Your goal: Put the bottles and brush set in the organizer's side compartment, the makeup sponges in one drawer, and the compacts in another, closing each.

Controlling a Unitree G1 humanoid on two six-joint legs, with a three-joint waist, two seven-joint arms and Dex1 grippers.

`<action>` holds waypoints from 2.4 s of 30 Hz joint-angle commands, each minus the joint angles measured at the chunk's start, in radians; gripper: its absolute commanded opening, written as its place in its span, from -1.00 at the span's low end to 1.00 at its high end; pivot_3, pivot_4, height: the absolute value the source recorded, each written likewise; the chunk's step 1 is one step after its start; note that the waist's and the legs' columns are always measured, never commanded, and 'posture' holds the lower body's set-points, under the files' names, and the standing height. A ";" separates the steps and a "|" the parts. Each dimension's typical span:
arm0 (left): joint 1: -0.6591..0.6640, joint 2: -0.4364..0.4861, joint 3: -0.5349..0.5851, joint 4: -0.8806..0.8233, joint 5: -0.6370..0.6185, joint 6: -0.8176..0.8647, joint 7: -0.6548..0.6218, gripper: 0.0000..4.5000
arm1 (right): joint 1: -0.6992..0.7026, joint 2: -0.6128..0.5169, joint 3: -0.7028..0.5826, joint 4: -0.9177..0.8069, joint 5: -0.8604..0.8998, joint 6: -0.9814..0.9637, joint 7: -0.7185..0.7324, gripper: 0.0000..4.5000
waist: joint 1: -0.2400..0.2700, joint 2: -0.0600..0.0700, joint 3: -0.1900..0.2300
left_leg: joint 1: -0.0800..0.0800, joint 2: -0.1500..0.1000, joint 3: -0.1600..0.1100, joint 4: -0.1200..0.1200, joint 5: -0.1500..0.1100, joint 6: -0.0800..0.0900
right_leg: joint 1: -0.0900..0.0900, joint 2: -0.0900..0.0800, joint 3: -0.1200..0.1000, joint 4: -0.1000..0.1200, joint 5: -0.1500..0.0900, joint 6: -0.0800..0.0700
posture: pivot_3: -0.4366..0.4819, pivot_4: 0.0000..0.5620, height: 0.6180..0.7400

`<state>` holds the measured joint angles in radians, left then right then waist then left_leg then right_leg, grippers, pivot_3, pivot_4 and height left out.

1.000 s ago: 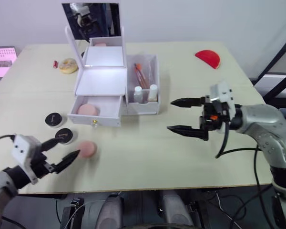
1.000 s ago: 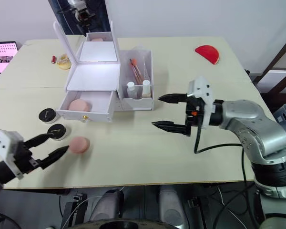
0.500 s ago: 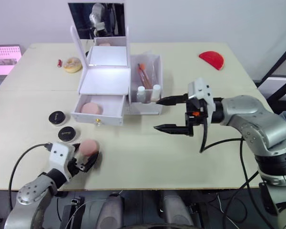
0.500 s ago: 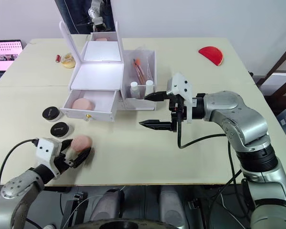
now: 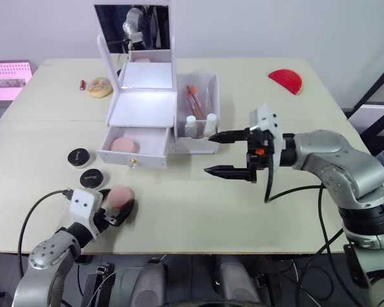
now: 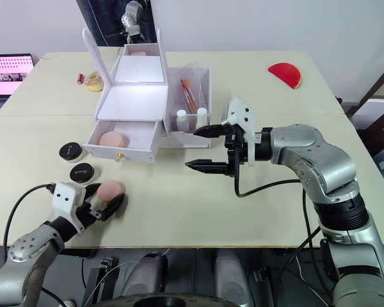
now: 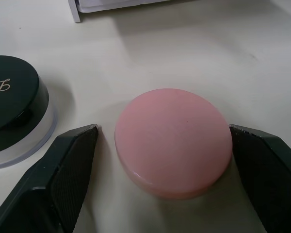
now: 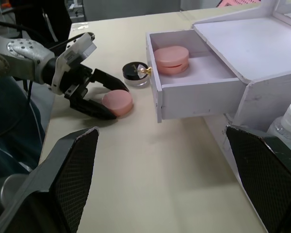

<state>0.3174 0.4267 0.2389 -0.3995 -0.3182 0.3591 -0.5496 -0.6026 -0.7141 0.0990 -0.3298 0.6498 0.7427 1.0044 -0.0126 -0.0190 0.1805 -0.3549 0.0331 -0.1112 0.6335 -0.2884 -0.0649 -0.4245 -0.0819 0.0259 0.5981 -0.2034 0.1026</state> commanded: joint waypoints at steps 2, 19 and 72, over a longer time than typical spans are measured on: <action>0.000 -0.004 -0.036 0.023 -0.007 -0.004 -0.015 0.63 | -0.022 -0.002 -0.029 -0.047 0.010 -0.018 0.006 1.00 | -0.004 0.003 0.001 | 0.000 0.000 -0.001 0.000 0.000 0.000 | 0.001 0.000 -0.001 0.000 0.000 0.000 | -0.05 -0.47 0.99; 0.027 0.009 0.004 -0.061 -0.090 -0.011 -0.043 0.63 | -0.005 -0.031 -0.045 -0.058 0.002 -0.003 -0.004 1.00 | -0.001 0.014 -0.003 | -0.001 -0.018 -0.026 -0.002 0.001 0.000 | 0.015 -0.020 -0.027 -0.001 -0.014 0.011 | -0.05 -0.47 0.99; -0.106 0.205 -0.053 0.130 -0.136 0.027 -0.227 0.99 | 0.090 -0.097 -0.129 -0.103 -0.014 0.006 -0.049 1.00 | 0.001 0.009 0.001 | -0.003 -0.017 -0.012 -0.004 0.001 0.000 | 0.006 -0.019 -0.012 -0.001 -0.012 0.008 | -0.05 -0.47 0.99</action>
<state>0.2096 0.6358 0.2064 -0.2773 -0.4689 0.3968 -0.7748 -0.5073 -0.8045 0.0028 -0.3924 0.6154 0.7533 0.9591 -0.0116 -0.0104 0.1812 -0.3577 0.0161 -0.1231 0.6300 -0.2873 -0.0645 -0.4185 -0.1005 0.0141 0.5976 -0.2150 0.1105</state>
